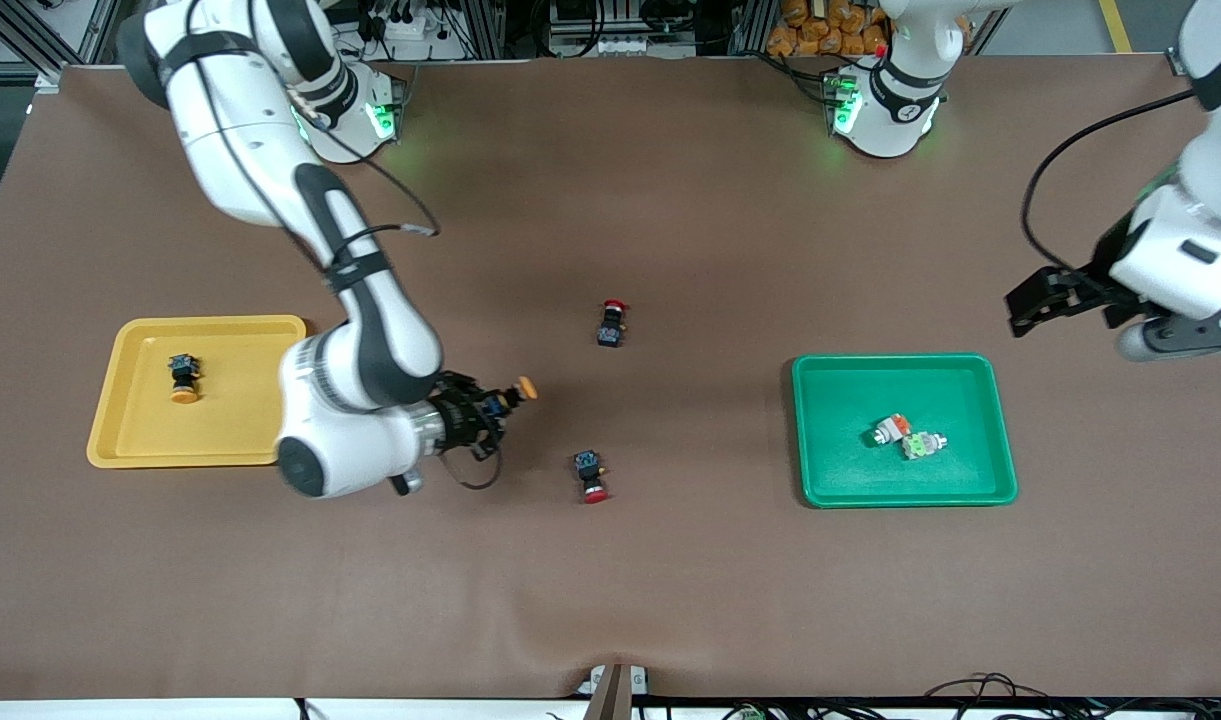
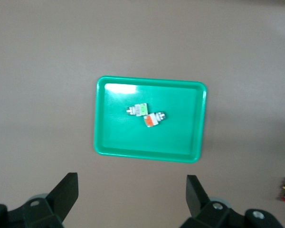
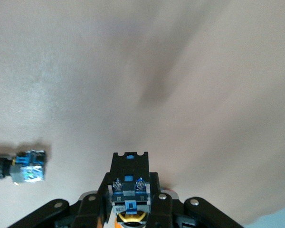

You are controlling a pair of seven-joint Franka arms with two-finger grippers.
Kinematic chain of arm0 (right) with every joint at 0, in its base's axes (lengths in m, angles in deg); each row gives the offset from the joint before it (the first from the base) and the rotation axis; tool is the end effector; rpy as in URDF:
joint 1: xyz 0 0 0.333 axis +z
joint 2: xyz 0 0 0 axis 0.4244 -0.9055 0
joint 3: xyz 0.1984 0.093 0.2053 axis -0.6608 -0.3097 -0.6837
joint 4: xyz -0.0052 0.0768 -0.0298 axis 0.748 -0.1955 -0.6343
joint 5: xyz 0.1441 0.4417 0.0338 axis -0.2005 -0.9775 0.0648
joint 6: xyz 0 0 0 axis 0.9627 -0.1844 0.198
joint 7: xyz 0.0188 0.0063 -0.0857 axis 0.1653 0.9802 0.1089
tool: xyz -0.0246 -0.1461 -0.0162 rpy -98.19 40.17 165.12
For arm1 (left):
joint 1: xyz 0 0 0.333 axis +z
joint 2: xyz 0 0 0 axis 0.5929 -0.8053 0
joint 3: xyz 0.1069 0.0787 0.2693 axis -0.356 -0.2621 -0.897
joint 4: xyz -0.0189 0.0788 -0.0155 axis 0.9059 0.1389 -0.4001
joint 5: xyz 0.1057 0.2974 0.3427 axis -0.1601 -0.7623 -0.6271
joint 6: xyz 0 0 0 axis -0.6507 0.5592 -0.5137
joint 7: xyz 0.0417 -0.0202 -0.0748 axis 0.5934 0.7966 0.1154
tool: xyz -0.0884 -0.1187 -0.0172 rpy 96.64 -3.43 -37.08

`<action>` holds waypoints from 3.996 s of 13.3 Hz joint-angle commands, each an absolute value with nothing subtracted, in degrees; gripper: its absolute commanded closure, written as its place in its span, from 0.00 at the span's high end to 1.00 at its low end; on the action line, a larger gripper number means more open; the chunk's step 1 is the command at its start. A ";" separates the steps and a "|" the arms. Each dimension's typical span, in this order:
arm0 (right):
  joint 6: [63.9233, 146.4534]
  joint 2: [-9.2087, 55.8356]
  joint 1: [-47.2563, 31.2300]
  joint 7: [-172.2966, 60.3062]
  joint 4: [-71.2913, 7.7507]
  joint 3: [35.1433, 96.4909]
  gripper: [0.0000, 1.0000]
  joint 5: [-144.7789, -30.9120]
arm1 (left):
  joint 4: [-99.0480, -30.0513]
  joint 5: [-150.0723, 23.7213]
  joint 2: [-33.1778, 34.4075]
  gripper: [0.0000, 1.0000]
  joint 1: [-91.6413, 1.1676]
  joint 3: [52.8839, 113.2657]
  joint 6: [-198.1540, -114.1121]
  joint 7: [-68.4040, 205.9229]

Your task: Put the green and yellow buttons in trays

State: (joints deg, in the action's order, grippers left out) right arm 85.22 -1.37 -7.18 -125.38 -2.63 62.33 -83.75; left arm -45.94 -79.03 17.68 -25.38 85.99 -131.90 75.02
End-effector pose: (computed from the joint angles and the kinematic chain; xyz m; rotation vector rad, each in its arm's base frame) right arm 0.7053 0.2859 0.1769 -2.4877 1.3732 0.9269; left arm 0.6729 -0.0878 0.5669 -3.0865 -0.0743 -0.1193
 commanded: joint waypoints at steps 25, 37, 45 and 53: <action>83.17 -1.47 -25.81 -45.91 -13.26 72.67 0.37 -60.67 | -54.13 -74.89 26.06 1.00 -35.40 69.23 -130.11 61.43; 74.73 2.38 -22.04 -46.79 2.10 71.88 1.00 -63.91 | -54.22 -74.80 26.15 1.00 -35.31 69.23 -130.55 61.61; 79.23 12.98 -27.30 -46.78 12.85 66.98 1.00 -65.86 | -54.57 -74.63 26.59 1.00 -34.43 69.23 -129.94 61.61; 58.59 28.75 -26.88 -48.81 11.80 65.64 1.00 -58.93 | -53.79 -74.72 26.24 1.00 -34.08 69.23 -130.02 61.17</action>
State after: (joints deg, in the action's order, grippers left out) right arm 61.86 24.97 -28.29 -47.36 14.90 66.85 -62.72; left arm -54.10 -76.04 25.74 -34.62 69.30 -130.11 62.99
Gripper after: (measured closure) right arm 0.000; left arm 0.000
